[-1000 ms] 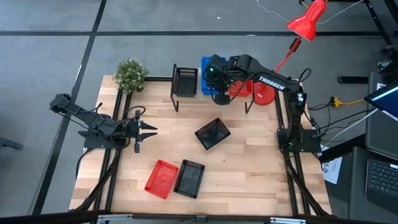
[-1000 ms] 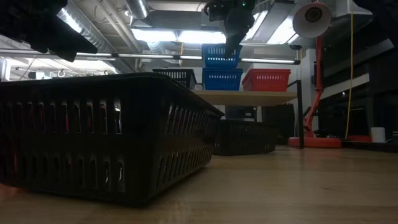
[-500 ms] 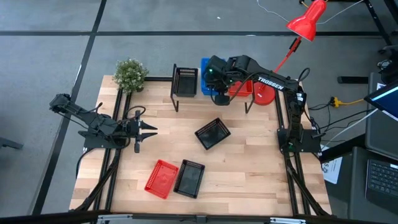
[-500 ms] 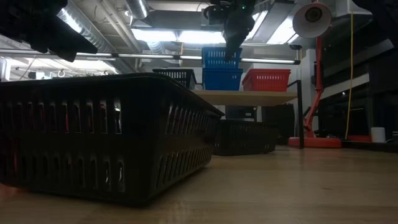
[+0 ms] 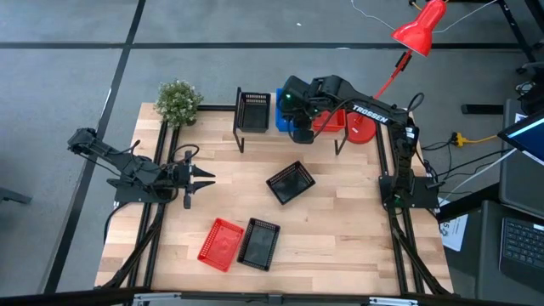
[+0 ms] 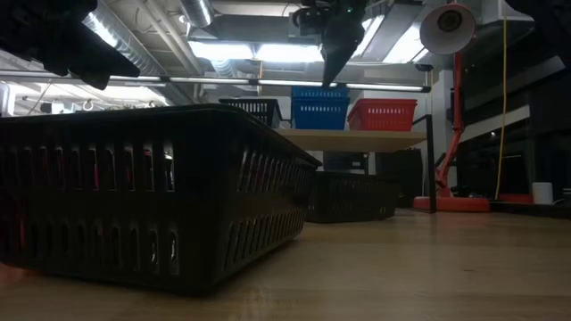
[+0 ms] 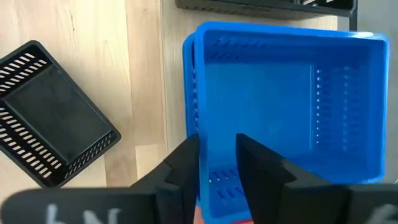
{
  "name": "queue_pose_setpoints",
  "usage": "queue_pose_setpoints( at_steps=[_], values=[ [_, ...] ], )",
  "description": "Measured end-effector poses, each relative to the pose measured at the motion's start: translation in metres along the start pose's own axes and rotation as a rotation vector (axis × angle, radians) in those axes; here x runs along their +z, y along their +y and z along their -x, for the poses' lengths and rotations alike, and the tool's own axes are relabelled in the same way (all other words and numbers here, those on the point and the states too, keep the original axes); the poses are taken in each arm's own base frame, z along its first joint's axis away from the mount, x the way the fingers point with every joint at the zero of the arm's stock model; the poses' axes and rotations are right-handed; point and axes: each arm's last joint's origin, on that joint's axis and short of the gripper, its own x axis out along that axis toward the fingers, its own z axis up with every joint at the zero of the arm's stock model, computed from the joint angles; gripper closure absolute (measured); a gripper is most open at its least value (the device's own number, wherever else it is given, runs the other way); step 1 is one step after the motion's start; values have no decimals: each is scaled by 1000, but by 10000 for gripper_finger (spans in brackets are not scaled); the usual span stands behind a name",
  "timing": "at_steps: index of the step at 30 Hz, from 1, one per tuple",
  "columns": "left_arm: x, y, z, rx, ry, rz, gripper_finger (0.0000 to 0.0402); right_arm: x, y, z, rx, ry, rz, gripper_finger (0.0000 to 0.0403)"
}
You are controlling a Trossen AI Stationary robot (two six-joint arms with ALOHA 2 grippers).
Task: Stack baskets on shelf by color
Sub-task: Stack the top black basket on top of the black basket on the shelf
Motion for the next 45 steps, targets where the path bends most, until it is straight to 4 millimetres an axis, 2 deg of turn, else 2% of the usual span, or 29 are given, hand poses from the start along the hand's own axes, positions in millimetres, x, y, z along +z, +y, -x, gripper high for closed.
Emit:
queue_pose_setpoints(
  at_steps=[8,13,17,22,25,27,31,34,37,41,45],
  values=[
    [0,0,0,0,2,-2,318,10,18,32,8,-75,-108,287],
    [0,0,0,0,3,2,317,20,50,41,138,-109,-311,286],
    [0,0,0,0,3,1,317,30,96,24,182,-100,-311,286],
    [0,0,0,0,3,1,317,38,161,-20,135,-168,-347,286],
    [0,0,0,-9,3,27,317,32,194,-45,123,-193,-383,287],
    [1,-1,0,-46,-5,62,317,24,211,-53,101,-164,-410,290],
    [2,-7,-5,-101,26,106,317,2,236,-49,36,-20,-427,302],
    [15,-11,-13,-153,79,110,320,-16,248,-42,-25,107,-327,309],
    [33,-17,-28,-212,146,101,328,-32,252,-34,-87,222,-290,313],
    [60,-22,-57,-284,295,25,334,-51,253,-24,-197,368,-334,314],
    [75,-21,-94,-271,454,-99,335,-63,264,-14,-189,322,-327,314]
  ],
)
